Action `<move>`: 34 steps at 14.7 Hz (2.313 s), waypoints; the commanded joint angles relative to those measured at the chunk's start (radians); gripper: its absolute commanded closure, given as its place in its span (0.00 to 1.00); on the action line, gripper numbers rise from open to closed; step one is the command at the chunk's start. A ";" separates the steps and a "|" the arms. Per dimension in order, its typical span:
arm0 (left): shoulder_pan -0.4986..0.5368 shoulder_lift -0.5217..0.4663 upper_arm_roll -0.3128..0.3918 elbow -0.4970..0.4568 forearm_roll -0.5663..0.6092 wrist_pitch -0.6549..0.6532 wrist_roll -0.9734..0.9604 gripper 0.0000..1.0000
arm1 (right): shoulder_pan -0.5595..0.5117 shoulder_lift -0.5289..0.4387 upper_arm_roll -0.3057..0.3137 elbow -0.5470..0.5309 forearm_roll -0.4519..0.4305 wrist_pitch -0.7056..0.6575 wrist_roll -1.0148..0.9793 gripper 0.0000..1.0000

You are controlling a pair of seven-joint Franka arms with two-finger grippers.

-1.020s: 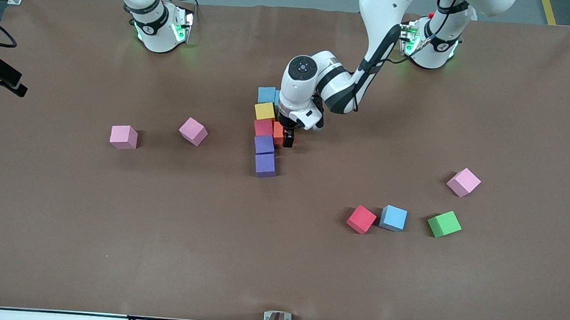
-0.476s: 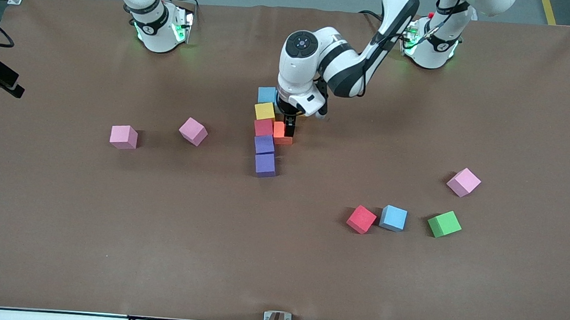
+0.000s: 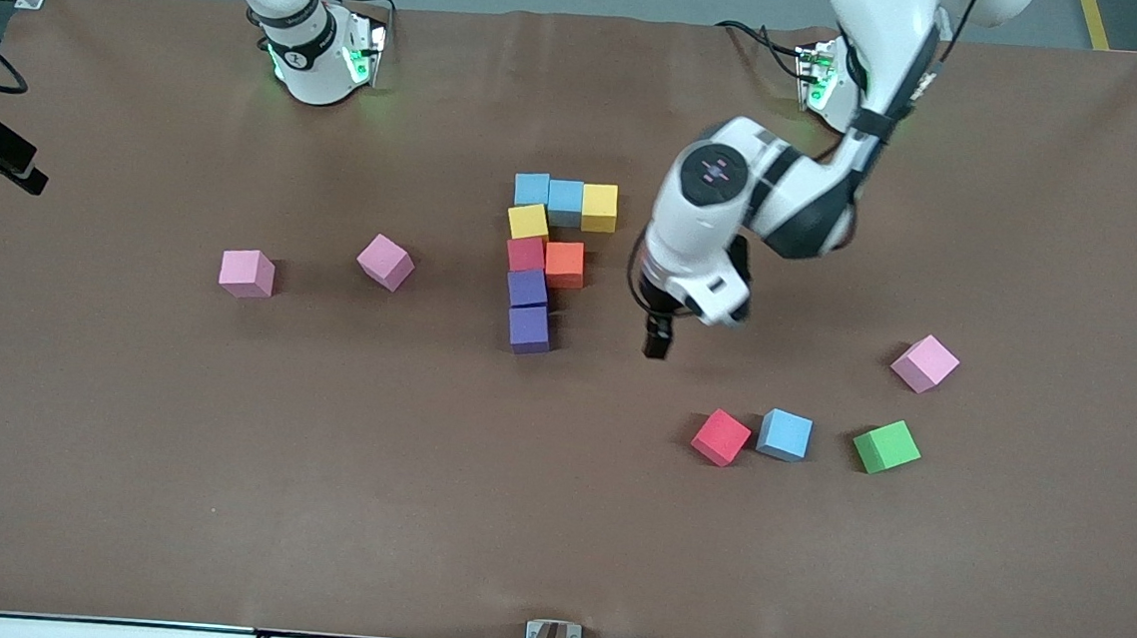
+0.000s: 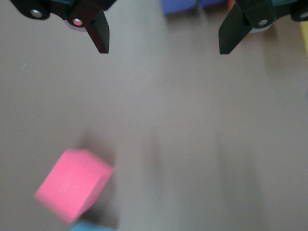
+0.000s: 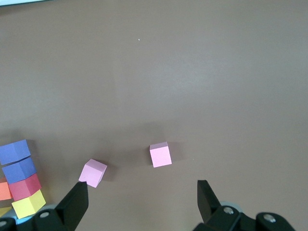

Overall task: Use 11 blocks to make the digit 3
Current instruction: 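Move the left gripper to the red cube beside the blue cube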

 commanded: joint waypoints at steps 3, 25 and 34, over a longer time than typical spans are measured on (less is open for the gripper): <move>0.135 0.196 -0.010 0.287 0.012 -0.137 0.178 0.00 | -0.009 -0.022 0.004 -0.018 0.001 0.007 -0.002 0.00; 0.264 0.391 -0.018 0.398 -0.134 -0.122 0.818 0.01 | -0.006 -0.017 0.006 0.004 -0.003 0.015 -0.004 0.00; 0.260 0.426 -0.018 0.392 -0.162 -0.057 0.810 0.29 | -0.006 -0.017 0.006 0.008 -0.003 0.015 -0.004 0.00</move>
